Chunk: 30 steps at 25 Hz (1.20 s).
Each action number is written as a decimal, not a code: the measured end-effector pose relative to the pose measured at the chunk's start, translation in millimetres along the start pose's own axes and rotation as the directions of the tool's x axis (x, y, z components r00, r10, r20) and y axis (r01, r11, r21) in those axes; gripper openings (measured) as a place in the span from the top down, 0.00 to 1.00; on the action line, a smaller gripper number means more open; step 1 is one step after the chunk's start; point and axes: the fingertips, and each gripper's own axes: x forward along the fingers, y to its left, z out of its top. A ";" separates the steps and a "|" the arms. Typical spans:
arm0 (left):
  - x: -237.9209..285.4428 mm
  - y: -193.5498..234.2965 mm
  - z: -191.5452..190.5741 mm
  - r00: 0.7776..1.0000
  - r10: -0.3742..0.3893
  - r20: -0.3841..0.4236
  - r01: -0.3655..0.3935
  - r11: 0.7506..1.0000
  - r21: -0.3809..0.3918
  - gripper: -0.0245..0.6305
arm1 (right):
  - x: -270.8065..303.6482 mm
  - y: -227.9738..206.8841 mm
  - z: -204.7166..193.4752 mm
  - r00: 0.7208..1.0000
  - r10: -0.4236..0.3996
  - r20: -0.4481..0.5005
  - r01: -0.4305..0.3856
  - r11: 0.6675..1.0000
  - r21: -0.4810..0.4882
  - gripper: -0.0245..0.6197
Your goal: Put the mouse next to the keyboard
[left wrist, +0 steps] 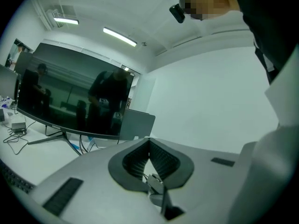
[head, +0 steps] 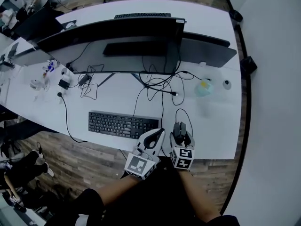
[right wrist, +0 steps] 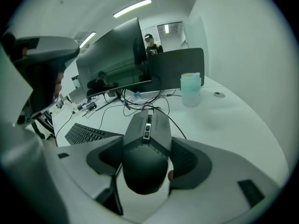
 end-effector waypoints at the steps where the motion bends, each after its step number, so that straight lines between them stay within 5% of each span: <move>1: 3.9 -0.5 -0.6 1.000 -0.002 -0.004 0.002 1.000 -0.004 0.96 | 6.1 -2.8 -3.2 1.000 0.001 -0.015 -0.001 1.000 -0.007 0.48; 16: 31.7 29.3 -13.1 0.995 0.064 -0.080 -0.066 0.998 -0.023 0.96 | 67.6 -6.0 -47.2 0.978 -0.003 -0.210 -0.019 0.994 -0.105 0.48; 23: 28.4 31.0 -16.6 0.990 0.087 -0.113 -0.089 0.996 -0.013 0.96 | 73.2 -7.1 -50.4 0.973 -0.069 -0.218 0.038 0.989 -0.143 0.48; 30: 8.0 32.9 -14.5 0.995 0.073 -0.072 -0.074 0.997 -0.009 0.96 | 70.5 -3.3 -49.9 0.979 -0.024 -0.202 0.004 0.995 -0.100 0.47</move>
